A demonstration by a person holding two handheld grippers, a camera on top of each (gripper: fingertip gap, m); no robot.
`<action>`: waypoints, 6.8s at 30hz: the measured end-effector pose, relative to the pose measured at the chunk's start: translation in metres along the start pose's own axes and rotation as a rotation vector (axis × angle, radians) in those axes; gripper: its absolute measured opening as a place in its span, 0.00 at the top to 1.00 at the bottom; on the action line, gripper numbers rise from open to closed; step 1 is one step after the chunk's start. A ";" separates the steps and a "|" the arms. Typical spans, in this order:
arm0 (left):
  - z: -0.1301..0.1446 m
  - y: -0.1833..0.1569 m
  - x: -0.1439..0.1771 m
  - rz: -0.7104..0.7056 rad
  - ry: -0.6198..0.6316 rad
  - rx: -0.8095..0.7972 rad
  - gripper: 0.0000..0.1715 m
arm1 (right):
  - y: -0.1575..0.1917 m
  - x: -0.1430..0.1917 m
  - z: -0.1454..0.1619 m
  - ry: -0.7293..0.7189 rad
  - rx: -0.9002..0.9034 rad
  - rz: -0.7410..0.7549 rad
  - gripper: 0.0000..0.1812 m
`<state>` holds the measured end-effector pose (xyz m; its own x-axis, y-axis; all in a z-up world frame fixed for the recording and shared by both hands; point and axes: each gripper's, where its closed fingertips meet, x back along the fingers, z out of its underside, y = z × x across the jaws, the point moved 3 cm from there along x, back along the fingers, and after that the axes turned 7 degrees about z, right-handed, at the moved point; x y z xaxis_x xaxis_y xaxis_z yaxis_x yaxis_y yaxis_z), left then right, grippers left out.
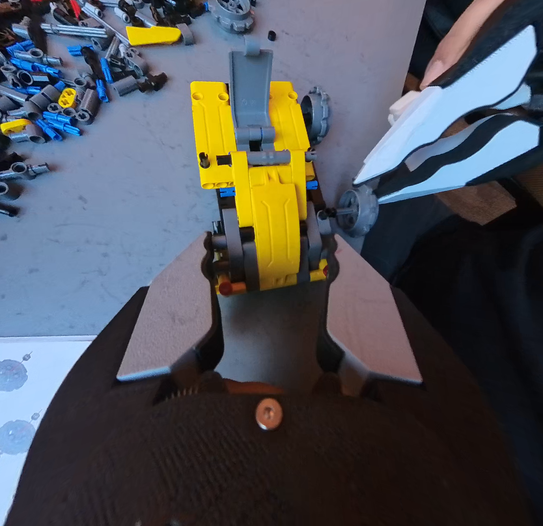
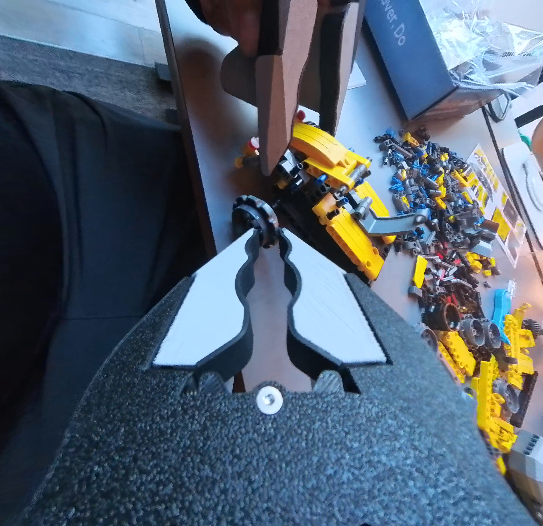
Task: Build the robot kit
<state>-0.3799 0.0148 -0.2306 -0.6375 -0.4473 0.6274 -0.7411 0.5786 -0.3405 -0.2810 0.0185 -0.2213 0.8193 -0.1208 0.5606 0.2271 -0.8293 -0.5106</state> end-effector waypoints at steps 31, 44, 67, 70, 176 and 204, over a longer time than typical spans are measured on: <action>-0.005 0.005 0.000 -0.030 0.022 -0.019 0.62 | 0.008 -0.015 0.005 -0.060 -0.647 0.106 0.83; -0.011 -0.010 0.034 -0.200 -0.116 -0.059 0.63 | 0.005 0.018 0.005 -0.221 -0.892 -0.061 0.84; -0.036 -0.117 -0.001 0.559 -0.458 0.357 0.93 | -0.023 0.073 -0.018 -0.524 -1.324 -0.384 0.85; -0.034 -0.118 -0.001 0.583 -0.461 0.370 0.93 | -0.023 0.076 -0.007 -0.492 -1.345 -0.381 0.88; -0.040 -0.117 0.002 -0.690 -0.709 -0.523 0.96 | -0.020 0.062 -0.032 -0.701 -1.462 -0.092 0.81; -0.038 -0.112 -0.009 -0.660 -0.654 -0.463 0.96 | -0.014 0.043 -0.024 -0.621 -1.541 -0.089 0.77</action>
<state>-0.2836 -0.0196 -0.1712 -0.2269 -0.9730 0.0412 -0.9189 0.2279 0.3220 -0.2611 0.0116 -0.1745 0.9899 -0.1385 0.0297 -0.1069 -0.5928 0.7982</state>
